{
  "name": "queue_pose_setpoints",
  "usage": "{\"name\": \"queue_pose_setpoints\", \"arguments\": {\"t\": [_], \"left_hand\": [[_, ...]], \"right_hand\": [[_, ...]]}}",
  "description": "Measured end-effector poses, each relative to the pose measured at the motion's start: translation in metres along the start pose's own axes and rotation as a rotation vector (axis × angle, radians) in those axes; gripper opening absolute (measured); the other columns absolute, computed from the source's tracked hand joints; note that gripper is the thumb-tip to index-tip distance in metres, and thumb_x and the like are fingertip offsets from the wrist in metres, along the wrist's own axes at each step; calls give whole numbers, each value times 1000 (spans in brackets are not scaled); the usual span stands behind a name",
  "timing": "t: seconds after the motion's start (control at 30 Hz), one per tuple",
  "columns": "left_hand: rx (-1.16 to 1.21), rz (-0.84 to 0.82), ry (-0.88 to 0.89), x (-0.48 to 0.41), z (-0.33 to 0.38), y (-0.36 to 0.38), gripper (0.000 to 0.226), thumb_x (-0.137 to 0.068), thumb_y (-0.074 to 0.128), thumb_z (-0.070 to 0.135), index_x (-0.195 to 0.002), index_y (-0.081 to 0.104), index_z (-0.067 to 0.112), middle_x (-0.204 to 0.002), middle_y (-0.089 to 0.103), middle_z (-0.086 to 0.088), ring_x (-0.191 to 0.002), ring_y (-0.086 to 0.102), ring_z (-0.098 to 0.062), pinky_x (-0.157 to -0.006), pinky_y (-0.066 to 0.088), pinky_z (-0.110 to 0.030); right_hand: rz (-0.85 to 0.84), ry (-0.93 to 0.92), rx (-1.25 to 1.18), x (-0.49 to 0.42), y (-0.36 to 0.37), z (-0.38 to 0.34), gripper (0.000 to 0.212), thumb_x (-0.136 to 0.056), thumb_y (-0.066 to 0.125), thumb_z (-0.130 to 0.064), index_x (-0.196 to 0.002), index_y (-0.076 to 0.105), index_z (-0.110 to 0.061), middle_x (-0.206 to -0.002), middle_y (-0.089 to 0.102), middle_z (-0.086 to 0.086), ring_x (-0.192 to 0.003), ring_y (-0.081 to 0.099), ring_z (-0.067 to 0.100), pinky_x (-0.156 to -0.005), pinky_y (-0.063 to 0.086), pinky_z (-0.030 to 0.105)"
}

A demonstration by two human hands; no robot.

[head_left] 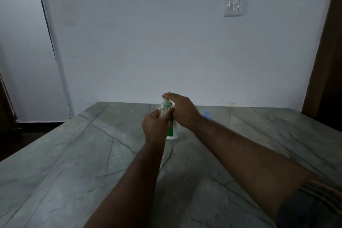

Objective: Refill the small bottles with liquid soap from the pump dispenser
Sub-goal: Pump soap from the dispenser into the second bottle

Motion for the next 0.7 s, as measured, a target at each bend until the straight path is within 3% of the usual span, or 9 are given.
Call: {"name": "queue_pose_setpoints", "arguments": {"t": [0.13,0.33,0.53,0.7], "left_hand": [[-22,-3,13,-1,3,0,18,-84,74,44,-74,69,30,-69,70,8,-69,72,-13,-70,61,-36],[4,-6,7,2,-1,1,34,-83,75,45,-94,77,13,-71,69,10,-69,71,-11,-70,61,-33],[-5,-4,7,-1,1,1,18,-83,75,44,-71,68,33,-67,71,10,-67,72,-13,-71,62,-41],[-7,1,15,2,-1,1,34,-83,74,46,-96,78,16,-71,71,9,-69,71,-12,-73,62,-41]], "right_hand": [[15,-3,-12,-1,-3,-1,54,-83,50,5,-134,54,-12,-140,54,6,-132,48,18,-114,34,32],[16,7,-31,4,3,4,54,-85,50,6,-135,53,-12,-142,53,5,-133,47,19,-115,34,34],[-9,-7,15,-5,-5,0,56,-81,53,7,-133,55,-13,-140,54,5,-132,47,17,-109,30,22],[9,3,-49,3,3,5,55,-82,49,9,-134,54,-11,-140,55,6,-131,48,17,-110,31,24]]}}
Point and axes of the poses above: each hand's wrist, its own x-axis away from the middle knuckle, its own y-axis out of the palm, z = x × y, the point moved 6 cm from there along -x, towards the middle knuckle
